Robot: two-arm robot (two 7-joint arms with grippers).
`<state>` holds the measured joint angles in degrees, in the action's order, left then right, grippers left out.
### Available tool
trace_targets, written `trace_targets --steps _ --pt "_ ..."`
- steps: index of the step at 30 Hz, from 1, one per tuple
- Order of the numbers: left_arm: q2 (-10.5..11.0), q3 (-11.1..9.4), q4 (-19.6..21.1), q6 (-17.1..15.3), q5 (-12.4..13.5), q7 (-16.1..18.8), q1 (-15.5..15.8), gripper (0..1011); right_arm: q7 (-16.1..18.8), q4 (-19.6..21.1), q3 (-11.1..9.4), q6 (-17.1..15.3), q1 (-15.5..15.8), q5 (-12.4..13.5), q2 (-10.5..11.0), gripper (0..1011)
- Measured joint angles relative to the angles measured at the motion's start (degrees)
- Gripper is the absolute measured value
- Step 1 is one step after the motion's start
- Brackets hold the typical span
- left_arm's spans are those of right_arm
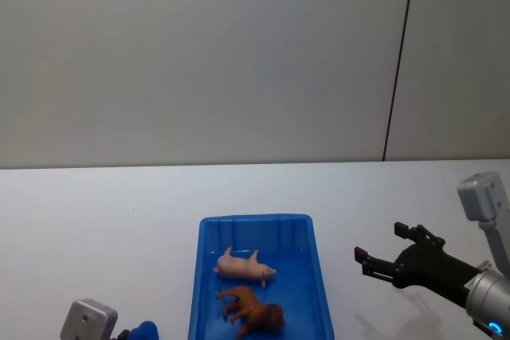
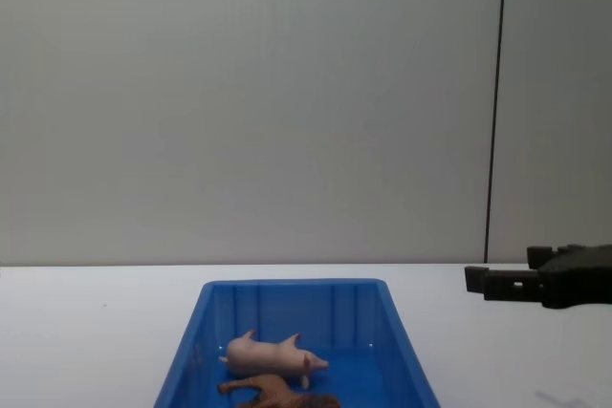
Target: Pick up the two dolls from the table and place them into the box.
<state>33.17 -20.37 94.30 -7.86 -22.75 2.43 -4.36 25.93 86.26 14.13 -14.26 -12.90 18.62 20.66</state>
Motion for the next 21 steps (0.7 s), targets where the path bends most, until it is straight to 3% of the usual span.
trace_targets --steps 13,21 --pt "1.7 2.0 3.5 -1.0 2.8 1.5 0.6 466 0.0 0.0 0.0 0.0 0.0 0.0 0.0 1001" --pt "1.1 2.6 4.8 -0.9 5.6 0.5 2.7 414 0.0 0.0 0.0 0.0 0.0 0.0 0.0 1001"
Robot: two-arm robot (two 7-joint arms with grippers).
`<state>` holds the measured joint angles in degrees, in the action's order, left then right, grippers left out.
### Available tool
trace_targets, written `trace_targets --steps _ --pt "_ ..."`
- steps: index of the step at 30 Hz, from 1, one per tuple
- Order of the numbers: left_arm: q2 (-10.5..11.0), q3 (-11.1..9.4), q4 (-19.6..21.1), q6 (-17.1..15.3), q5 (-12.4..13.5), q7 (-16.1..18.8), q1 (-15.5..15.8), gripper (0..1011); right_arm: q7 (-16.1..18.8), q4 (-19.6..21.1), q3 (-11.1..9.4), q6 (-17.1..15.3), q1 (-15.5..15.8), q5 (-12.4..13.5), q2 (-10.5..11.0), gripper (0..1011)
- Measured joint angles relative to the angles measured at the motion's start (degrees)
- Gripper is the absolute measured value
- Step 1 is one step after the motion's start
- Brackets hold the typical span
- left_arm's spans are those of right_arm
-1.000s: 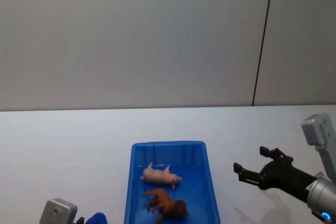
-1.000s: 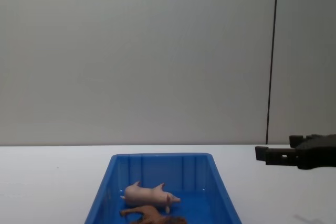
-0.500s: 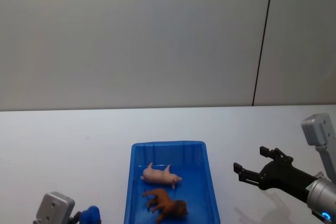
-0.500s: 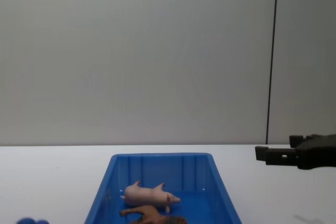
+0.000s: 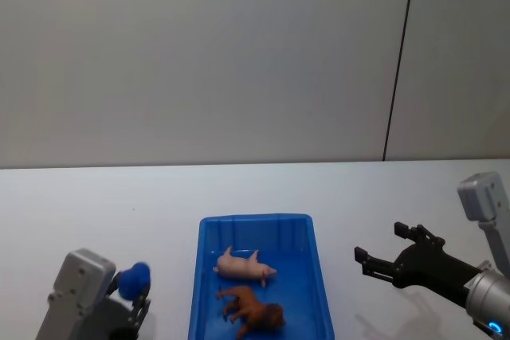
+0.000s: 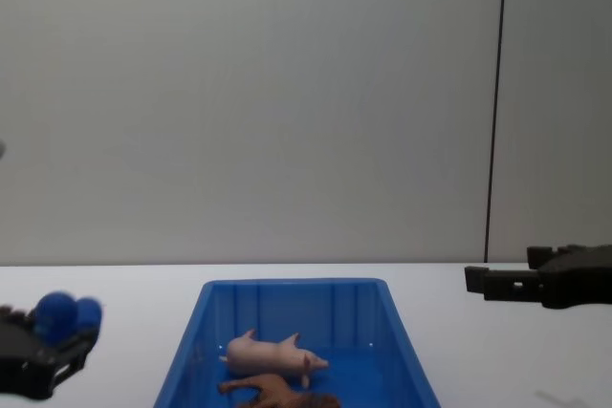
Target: Pick up the two dolls from the table and place them into the box.
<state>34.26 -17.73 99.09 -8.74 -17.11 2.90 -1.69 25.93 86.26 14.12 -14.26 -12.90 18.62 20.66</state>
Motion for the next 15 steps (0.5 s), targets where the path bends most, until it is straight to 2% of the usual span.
trace_targets --steps 5,15 --pt "-1.3 -0.1 -0.1 0.6 1.8 -2.2 1.8 379 0.0 0.0 0.0 0.0 0.0 0.0 0.0 1001" --pt "-5.5 -1.6 -2.7 3.0 5.6 -9.1 6.7 318 0.0 0.0 0.0 0.0 0.0 0.0 0.0 1001"
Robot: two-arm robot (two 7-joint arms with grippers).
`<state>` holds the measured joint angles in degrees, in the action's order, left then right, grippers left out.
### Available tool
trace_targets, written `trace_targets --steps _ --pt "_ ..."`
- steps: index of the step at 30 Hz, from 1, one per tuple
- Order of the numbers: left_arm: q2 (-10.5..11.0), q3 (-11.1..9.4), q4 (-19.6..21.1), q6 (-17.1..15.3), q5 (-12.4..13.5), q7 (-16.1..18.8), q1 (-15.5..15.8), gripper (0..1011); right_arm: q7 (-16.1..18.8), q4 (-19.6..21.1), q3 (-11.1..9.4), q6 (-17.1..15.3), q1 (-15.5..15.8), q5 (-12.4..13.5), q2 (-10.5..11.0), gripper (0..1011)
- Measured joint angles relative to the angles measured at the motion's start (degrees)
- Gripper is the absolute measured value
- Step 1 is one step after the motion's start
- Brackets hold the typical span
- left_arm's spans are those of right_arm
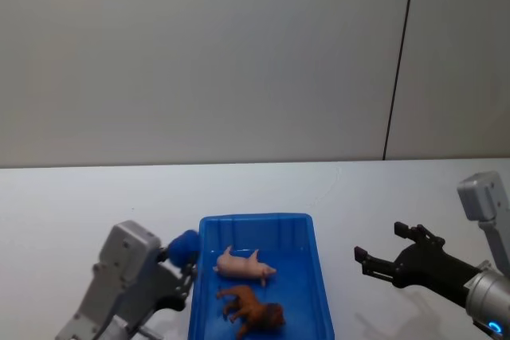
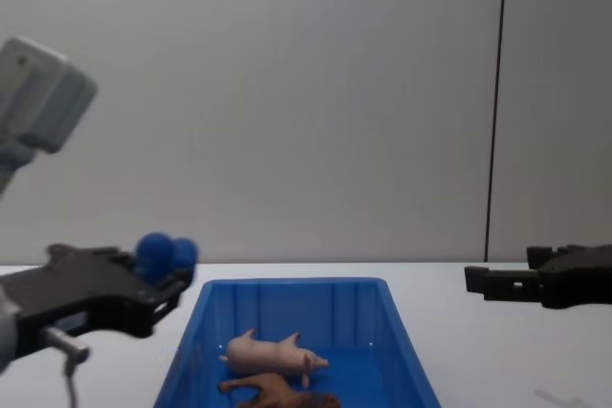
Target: Pick up the two dolls from the table and place them into the box.
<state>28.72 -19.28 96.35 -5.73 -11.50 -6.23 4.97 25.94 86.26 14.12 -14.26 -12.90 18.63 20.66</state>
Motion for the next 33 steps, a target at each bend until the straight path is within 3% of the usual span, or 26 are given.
trace_targets --steps 4,15,22,27,33 --pt "-1.7 -0.7 -1.3 1.1 1.0 -2.5 1.7 290 0.0 0.0 0.0 0.0 0.0 0.0 0.0 1001" --pt "-5.4 -2.4 -3.7 3.8 3.3 -7.8 5.0 636 0.0 0.0 0.0 0.0 0.0 0.0 0.0 1001" --pt "-5.6 -2.6 -3.3 5.1 3.6 -8.6 5.1 840 0.0 0.0 0.0 0.0 0.0 0.0 0.0 1001" --pt "-4.5 -2.1 -1.6 6.3 3.3 -8.1 3.9 996 0.0 0.0 0.0 0.0 0.0 0.0 0.0 1001" --pt "-3.4 -1.7 -0.1 7.3 2.7 -7.3 2.8 1001 0.0 0.0 0.0 0.0 0.0 0.0 0.0 1001"
